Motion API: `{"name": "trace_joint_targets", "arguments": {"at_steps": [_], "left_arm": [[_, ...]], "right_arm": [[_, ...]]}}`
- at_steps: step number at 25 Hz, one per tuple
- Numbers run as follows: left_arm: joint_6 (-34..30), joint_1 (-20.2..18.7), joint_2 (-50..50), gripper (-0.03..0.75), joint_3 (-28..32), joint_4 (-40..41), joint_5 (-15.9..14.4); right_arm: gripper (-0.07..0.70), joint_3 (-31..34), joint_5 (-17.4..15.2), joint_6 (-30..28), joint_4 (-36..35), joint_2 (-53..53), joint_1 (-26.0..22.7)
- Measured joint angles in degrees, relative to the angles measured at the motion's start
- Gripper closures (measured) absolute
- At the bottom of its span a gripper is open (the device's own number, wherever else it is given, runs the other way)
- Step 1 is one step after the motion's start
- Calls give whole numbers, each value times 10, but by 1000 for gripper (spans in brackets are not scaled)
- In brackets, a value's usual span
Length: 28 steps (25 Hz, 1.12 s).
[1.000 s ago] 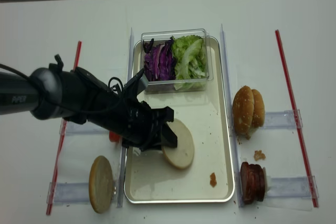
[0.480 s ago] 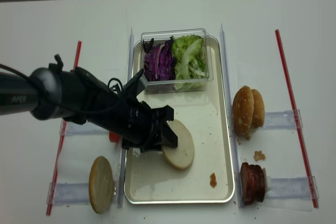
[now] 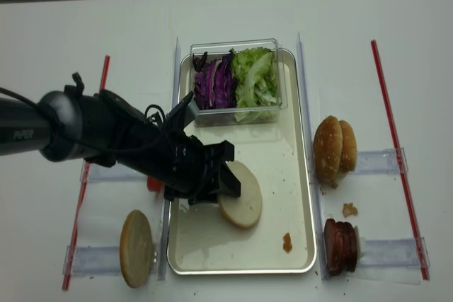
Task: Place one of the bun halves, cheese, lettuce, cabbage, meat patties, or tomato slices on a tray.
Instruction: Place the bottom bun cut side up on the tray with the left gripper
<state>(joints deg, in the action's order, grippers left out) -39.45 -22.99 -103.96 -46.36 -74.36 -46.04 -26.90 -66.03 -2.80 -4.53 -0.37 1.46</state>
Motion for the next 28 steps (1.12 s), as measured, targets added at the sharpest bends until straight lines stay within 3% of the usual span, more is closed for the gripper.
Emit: {"name": "trace_joint_targets", "arguments": {"at_steps": [17,28], "left_arm": [[10,0,0,461,-2,13,0],[108,0,13,461,-52,131,-4]], "right_arm": [[400,0,0,-2,0,0,0],[400,0,0,-2,0,0,0]]}}
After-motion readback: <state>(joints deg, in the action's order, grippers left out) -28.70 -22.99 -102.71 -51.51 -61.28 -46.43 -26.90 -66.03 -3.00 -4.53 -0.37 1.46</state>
